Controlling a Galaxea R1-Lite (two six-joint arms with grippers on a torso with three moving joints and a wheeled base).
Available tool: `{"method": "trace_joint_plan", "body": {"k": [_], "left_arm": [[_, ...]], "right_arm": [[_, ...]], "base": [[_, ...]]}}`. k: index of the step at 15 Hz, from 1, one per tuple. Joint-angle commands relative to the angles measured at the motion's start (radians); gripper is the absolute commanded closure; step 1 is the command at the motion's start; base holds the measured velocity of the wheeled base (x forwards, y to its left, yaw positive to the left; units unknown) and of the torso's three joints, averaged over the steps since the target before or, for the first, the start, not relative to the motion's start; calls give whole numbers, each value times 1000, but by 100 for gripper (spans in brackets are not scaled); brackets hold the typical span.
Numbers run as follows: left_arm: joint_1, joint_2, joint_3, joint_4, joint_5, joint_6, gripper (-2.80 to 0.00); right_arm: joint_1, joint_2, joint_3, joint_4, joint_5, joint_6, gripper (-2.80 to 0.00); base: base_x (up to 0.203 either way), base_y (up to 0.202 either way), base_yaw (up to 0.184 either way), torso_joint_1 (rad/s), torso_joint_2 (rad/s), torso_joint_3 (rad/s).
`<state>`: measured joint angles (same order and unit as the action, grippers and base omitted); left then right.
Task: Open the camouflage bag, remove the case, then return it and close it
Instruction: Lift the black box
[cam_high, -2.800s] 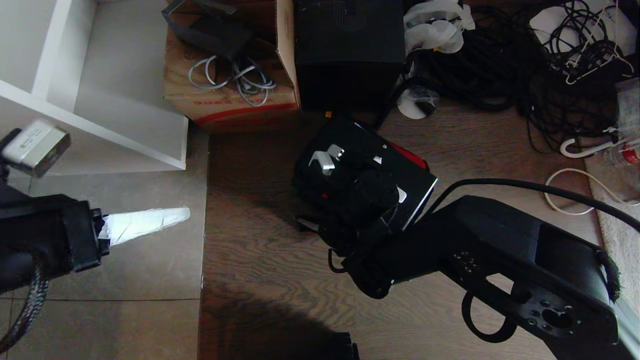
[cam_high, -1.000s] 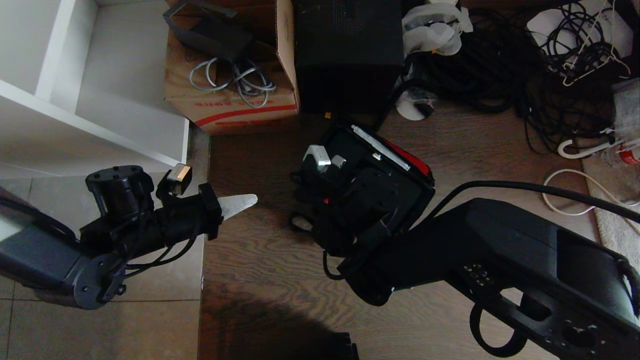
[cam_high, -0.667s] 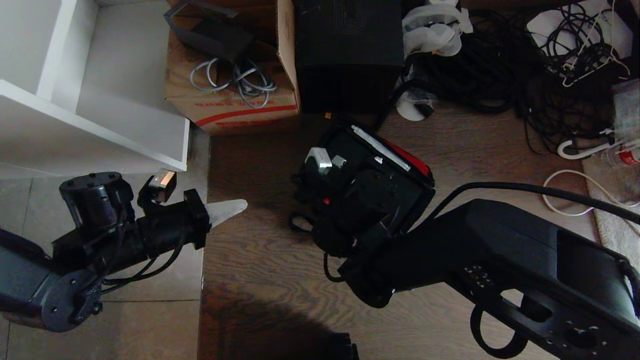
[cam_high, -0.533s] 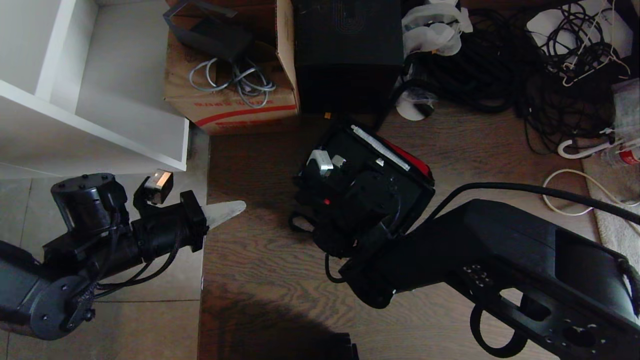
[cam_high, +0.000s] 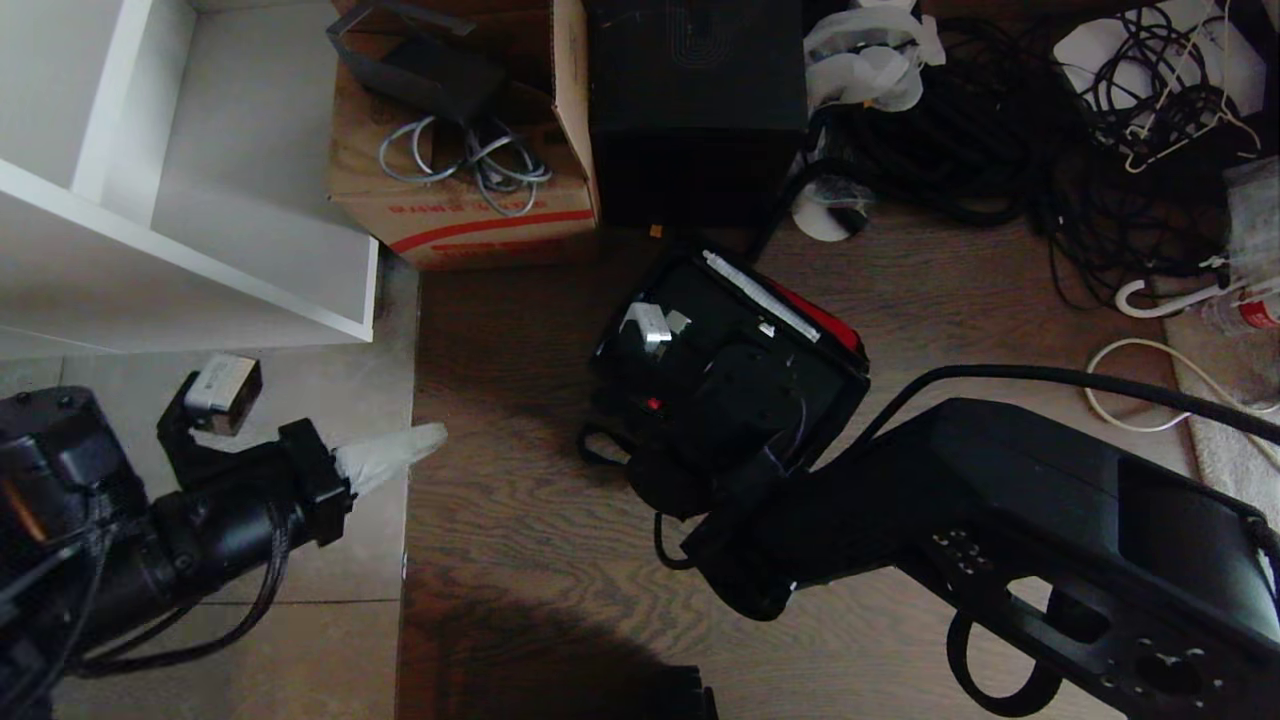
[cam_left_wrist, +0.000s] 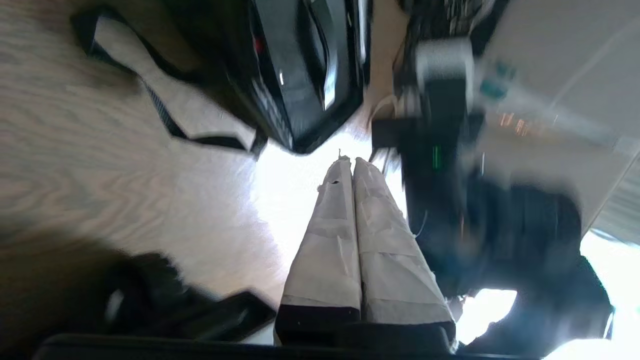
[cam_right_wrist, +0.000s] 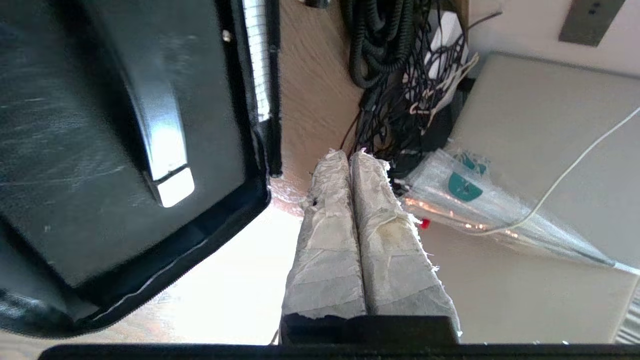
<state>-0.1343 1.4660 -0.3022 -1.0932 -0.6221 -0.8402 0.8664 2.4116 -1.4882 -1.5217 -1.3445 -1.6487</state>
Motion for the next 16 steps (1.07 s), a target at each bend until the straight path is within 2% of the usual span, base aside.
{"method": "trace_joint_plan", "body": {"k": [1, 2, 3, 4, 6, 8, 11, 14, 16], "left_arm": [[-13, -174, 130, 4, 1, 96, 0], [-16, -210, 170, 21, 13, 214, 0], [-17, -251, 194, 48, 55, 319, 0], [-18, -298, 199, 72, 116, 363, 0], [-6, -385, 198, 120, 237, 397, 0], [20, -506, 197, 201, 300, 422, 0], [89, -799, 206, 413, 326, 450, 0], [120, -1203, 231, 710, 337, 485, 0], [124, -1414, 232, 894, 380, 552, 0]], "right_arm": [[0, -8, 2, -8, -7, -11, 0], [0, -8, 2, -8, -7, -13, 0], [0, -12, 2, -8, -7, -15, 0], [0, -16, 2, -8, -8, -23, 0], [0, -20, 4, -8, -9, -23, 0], [3, -30, 25, -8, -20, -22, 0], [5, -44, 31, -8, -22, -22, 0], [7, -66, 55, -8, -21, -23, 0], [8, -70, 59, -8, -21, -24, 0]], "base": [[0, 0, 0, 0, 0, 0], [0, 0, 0, 0, 0, 0], [0, 0, 0, 0, 0, 0], [0, 0, 0, 0, 0, 0], [0, 0, 0, 0, 0, 0], [0, 0, 0, 0, 0, 0], [0, 0, 0, 0, 0, 0], [0, 0, 0, 0, 0, 0], [0, 0, 0, 0, 0, 0]]}}
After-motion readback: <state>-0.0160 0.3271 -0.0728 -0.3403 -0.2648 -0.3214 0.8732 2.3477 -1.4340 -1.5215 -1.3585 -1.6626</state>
